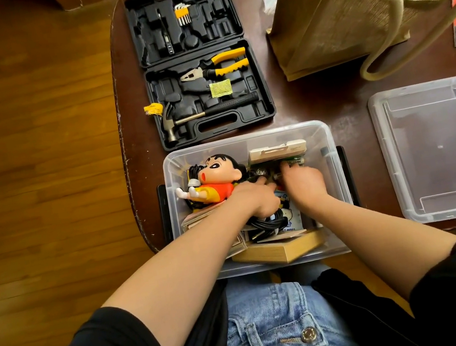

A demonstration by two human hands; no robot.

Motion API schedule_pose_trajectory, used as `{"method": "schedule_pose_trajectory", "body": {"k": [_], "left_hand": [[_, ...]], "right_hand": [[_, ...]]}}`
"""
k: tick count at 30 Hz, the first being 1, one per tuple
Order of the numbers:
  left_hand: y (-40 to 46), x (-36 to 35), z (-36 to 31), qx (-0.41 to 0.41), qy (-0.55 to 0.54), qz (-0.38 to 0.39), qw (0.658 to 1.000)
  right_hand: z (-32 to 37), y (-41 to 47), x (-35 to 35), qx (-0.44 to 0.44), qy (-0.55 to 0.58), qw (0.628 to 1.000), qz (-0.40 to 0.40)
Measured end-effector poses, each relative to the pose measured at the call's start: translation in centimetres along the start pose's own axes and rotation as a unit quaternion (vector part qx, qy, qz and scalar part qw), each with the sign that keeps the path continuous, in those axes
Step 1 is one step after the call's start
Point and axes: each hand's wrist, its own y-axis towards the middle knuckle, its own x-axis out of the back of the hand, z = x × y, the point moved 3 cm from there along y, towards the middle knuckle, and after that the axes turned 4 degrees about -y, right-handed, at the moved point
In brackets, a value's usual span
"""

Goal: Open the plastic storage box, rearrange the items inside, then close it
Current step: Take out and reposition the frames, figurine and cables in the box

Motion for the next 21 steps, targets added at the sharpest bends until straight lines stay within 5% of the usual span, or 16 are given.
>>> {"method": "schedule_pose_trajectory", "body": {"k": [6, 21], "left_hand": [[0.0, 0.1, -0.1, -0.003, 0.006, -0.003, 1.0], [0.2, 0.1, 0.0, -0.009, 0.003, -0.005, 1.0]], "right_hand": [[0.2, 0.3, 0.0, 0.055, 0.043, 0.997, -0.022], [0.6, -1.6, 0.7, -0.048, 0.048, 0.997, 0.022]]}}
